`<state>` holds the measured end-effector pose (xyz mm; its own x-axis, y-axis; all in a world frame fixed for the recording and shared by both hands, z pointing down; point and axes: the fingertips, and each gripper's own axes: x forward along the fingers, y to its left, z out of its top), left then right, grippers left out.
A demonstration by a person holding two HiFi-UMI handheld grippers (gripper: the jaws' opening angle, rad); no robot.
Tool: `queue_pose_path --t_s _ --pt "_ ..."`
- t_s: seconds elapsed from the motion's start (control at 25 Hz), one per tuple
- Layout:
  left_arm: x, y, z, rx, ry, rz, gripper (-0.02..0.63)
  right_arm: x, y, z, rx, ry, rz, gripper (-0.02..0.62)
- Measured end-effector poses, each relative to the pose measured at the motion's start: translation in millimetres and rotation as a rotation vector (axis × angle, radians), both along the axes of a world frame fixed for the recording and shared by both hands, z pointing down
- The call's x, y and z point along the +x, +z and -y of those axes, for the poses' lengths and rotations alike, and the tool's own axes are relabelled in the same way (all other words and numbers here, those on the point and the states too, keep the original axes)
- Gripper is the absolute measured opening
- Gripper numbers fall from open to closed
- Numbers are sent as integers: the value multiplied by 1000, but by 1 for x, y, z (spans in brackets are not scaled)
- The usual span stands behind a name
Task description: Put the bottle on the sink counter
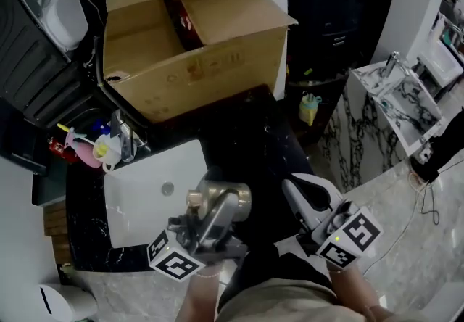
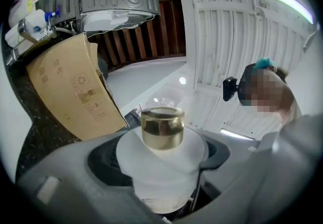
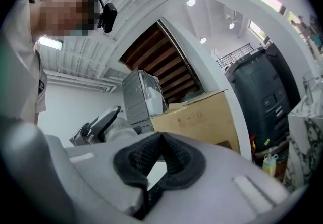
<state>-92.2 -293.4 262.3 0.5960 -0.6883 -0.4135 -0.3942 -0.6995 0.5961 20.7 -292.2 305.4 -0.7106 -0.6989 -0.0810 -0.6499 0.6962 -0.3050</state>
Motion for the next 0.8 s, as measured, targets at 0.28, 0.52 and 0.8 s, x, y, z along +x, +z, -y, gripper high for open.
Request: queue_pose_path --t_s 0.28,0.52,0.8 --pt "-5 19 59 -48 0 71 350 -1 14 61 -35 17 16 3" --pt "-11 36 100 -118 -14 85 351 -3 22 101 -61 25 25 3" --pt "-15 35 138 -153 -20 68 350 -5 17 132 -79 27 -4 3"
